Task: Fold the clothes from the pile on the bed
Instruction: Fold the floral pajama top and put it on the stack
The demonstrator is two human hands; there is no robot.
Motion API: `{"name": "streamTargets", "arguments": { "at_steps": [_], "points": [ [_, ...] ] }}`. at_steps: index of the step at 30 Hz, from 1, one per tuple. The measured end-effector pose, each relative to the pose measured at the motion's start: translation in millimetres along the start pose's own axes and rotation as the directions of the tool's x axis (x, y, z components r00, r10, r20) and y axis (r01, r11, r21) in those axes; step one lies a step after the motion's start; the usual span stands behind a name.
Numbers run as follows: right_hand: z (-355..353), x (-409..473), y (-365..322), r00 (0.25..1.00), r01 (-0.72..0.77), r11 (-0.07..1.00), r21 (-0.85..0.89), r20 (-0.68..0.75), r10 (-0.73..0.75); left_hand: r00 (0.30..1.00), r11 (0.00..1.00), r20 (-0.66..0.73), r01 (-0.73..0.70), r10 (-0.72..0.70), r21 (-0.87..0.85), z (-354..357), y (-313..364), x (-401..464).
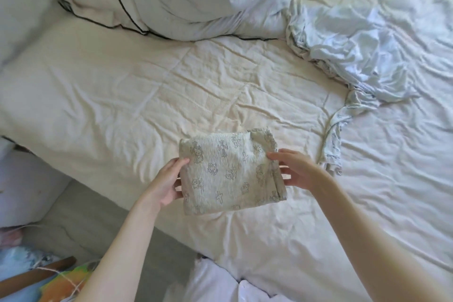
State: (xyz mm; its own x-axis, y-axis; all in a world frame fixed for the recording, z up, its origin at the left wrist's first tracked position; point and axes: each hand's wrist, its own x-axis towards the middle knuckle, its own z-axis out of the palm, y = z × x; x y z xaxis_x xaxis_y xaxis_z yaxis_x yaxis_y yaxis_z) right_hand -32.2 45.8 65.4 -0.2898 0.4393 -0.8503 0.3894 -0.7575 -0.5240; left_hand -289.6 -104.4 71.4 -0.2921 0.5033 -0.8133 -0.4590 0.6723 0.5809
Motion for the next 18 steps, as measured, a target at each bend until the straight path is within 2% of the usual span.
{"name": "streamTargets", "arguments": {
  "at_steps": [5, 10, 14, 18],
  "points": [
    [-45.3, -100.2, 36.7, 0.994, 0.11, 0.991, 0.082, -0.017, -0.109, 0.989, 0.991, 0.068, -0.133, 0.131, 0.024, 41.7, -22.7, -86.7],
    [-108.1, -202.0, 88.3, 0.973, 0.203, 0.967, 0.152, -0.146, -0.181, 0.967, 0.977, 0.181, -0.195, 0.178, 0.084, 111.6, -50.5, -152.4],
    [-149.3, -271.7, 140.5, 0.939, 0.236, 0.949, 0.211, -0.302, -0.166, 0.937, 0.962, 0.318, -0.21, 0.147, 0.174, 172.9, -74.5, -185.2],
    [-179.5, -326.1, 198.8, 0.887, 0.261, 0.918, 0.298, -0.45, -0.106, 0.892, 0.934, 0.452, -0.178, 0.021, 0.309, 233.4, -101.9, -202.0]
  ]
}}
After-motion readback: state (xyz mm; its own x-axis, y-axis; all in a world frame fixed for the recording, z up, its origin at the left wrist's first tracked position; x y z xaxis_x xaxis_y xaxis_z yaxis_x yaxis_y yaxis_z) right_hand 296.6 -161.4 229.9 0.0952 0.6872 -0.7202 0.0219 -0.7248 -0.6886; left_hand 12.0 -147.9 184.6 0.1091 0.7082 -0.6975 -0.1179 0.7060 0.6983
